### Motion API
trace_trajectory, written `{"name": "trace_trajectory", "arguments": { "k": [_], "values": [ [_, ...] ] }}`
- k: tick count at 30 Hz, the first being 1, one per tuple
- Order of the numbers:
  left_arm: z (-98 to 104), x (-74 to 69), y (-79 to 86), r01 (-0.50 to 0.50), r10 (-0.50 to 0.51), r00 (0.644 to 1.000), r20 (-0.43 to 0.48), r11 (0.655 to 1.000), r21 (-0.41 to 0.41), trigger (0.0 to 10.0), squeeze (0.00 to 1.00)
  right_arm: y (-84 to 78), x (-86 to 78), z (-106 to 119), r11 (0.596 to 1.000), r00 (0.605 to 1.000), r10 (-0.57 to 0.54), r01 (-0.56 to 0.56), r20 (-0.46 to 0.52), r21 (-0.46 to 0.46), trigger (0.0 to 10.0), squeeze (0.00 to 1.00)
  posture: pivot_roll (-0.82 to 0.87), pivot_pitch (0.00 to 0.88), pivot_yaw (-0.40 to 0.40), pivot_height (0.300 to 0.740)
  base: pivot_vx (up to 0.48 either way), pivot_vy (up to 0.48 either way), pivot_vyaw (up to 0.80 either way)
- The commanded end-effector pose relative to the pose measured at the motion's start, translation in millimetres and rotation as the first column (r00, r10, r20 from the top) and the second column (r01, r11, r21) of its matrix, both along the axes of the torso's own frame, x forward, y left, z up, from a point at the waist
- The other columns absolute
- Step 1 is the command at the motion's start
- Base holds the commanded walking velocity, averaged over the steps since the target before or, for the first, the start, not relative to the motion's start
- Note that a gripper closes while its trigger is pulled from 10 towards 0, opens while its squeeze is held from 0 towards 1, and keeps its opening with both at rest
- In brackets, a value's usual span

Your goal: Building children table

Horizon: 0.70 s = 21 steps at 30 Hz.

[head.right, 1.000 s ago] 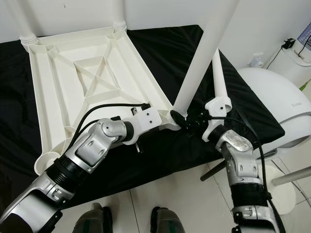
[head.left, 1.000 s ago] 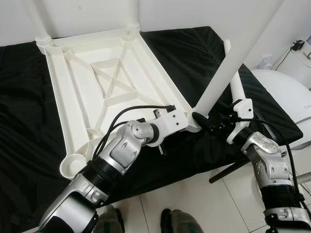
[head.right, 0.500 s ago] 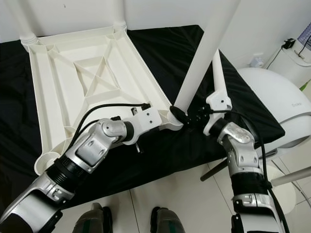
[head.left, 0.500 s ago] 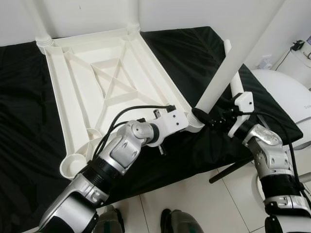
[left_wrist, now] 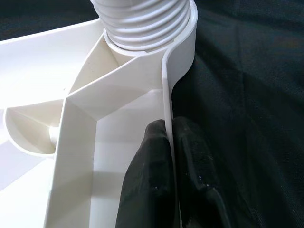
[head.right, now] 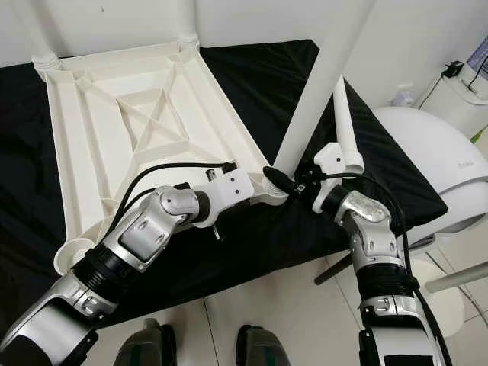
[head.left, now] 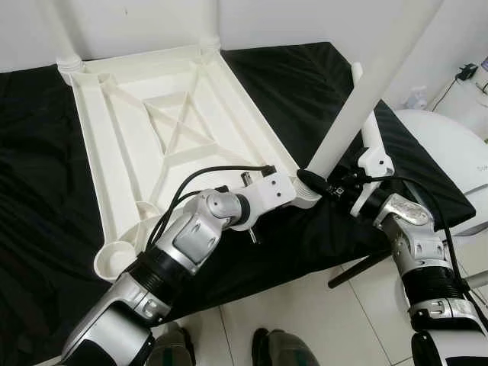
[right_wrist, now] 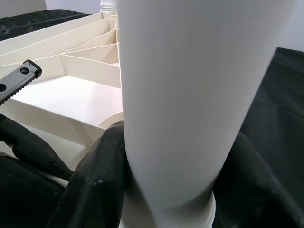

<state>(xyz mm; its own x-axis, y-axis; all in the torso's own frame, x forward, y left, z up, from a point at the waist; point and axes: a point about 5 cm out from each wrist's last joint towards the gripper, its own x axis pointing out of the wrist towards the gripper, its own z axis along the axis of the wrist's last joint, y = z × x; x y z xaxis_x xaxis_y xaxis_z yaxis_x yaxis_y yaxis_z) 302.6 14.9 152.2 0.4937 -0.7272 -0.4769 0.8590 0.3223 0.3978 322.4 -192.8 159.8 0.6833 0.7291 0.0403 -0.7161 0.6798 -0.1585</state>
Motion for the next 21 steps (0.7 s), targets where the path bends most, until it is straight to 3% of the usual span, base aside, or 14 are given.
{"name": "trace_trajectory", "arguments": {
  "k": [1,2,3,4,19,21],
  "values": [
    [-11,2.0,7.1,-0.049,0.050,0.999,-0.014,0.997,0.052,10.0,0.00,-6.5,-2.1,-2,1.000,1.000,-0.014,0.014,-0.008,-0.002,0.0,0.00,-0.03,0.081,-0.035,0.740,0.000,0.000,0.00],
    [-11,2.0,6.7,-0.049,0.050,0.999,-0.015,0.997,0.051,10.0,0.00,-6.5,-2.8,-3,1.000,1.000,-0.017,0.017,-0.010,-0.003,4.8,0.00,-0.03,0.081,-0.033,0.740,0.000,0.000,0.00],
    [-11,2.0,6.7,-0.049,0.050,0.999,-0.015,0.997,0.051,10.0,0.00,-6.5,-2.8,-3,1.000,1.000,-0.017,0.017,-0.010,-0.003,4.8,0.00,-0.03,0.081,-0.033,0.740,0.000,0.000,0.00],
    [-11,2.1,6.4,-0.048,0.049,0.999,-0.015,0.998,0.051,10.0,0.00,-6.4,-3.2,-3,1.000,1.000,-0.023,0.023,-0.010,-0.001,10.0,0.00,-0.03,0.083,-0.034,0.740,0.000,0.000,0.00],
    [-11,1.5,5.9,-0.047,0.048,0.999,-0.017,0.998,0.051,10.0,0.00,6.2,-5.6,-3,0.975,0.985,-0.175,0.175,-0.014,0.136,10.0,0.00,-0.03,0.086,-0.040,0.740,0.000,0.000,0.00],
    [-11,1.7,6.0,-0.048,0.049,0.999,-0.017,0.998,0.050,10.0,0.00,9.1,-3.9,1,0.955,0.967,-0.254,0.251,-0.002,0.158,10.0,0.00,-0.03,0.085,-0.043,0.740,0.000,0.000,0.00]
  ]
}}
